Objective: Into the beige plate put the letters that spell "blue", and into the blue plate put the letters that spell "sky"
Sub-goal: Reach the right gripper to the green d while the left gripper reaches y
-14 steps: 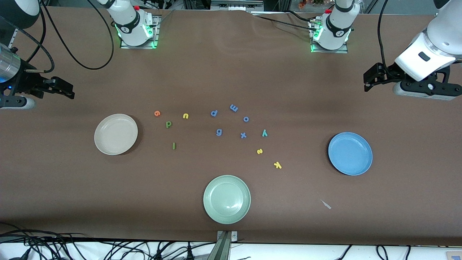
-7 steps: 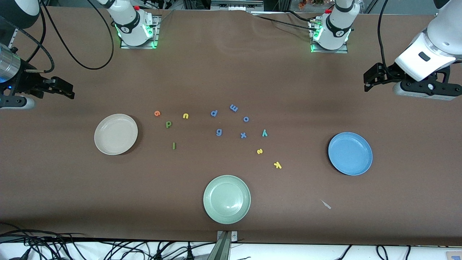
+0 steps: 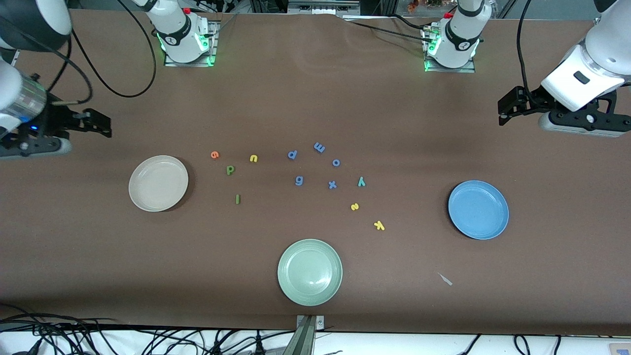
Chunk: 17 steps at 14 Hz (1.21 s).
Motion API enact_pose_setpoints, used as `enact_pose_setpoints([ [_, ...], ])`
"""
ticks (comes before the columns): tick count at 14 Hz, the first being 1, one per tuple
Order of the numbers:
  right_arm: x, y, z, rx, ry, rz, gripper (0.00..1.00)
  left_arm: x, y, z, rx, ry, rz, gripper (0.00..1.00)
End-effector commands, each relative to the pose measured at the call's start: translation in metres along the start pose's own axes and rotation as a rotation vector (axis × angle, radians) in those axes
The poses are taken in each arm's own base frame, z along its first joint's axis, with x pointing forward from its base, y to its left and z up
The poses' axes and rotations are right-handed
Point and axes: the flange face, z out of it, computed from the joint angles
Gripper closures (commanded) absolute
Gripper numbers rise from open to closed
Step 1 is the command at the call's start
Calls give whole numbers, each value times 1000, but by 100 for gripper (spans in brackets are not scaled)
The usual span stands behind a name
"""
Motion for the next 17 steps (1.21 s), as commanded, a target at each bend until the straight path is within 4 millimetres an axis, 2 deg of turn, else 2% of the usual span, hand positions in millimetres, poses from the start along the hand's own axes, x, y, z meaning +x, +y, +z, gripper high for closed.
enact_pose_setpoints([
  [1, 24, -37, 25, -9, -36, -70, 0, 3, -14, -3, 29, 6, -21, 0],
  [2, 33, -45, 46, 34, -64, -70, 0, 5, -24, -1, 27, 1, -39, 0],
  [4, 52, -68, 73, 72, -42, -22, 0, 12, -32, 16, 32, -34, -52, 0],
  [5, 59, -85, 87, 73, -47, 2, 0, 12, -36, 17, 63, -35, -53, 0],
  [7, 72, -119, 114, 68, -35, 53, 0, 13, -37, 17, 99, -33, -48, 0],
  [9, 79, -141, 146, 70, -10, 91, 0, 13, -34, 17, 95, -33, -45, 0],
  [11, 73, -153, 186, 76, 33, 129, 0, 17, -26, 25, 85, -43, -32, 0],
  [13, 62, -163, 216, 82, 71, 155, 0, 29, -15, 48, 38, -78, -18, 0],
  [14, 57, -176, 230, 85, 90, 152, 0, 40, -14, 66, -2, -75, -22, 0],
  [16, 41, -196, 261, 94, 119, 166, 0, 50, 10, 89, -21, -48, 12, 0],
  [17, 33, -202, 277, 98, 134, 165, 0, 53, 34, 107, -20, -36, 49, 0],
])
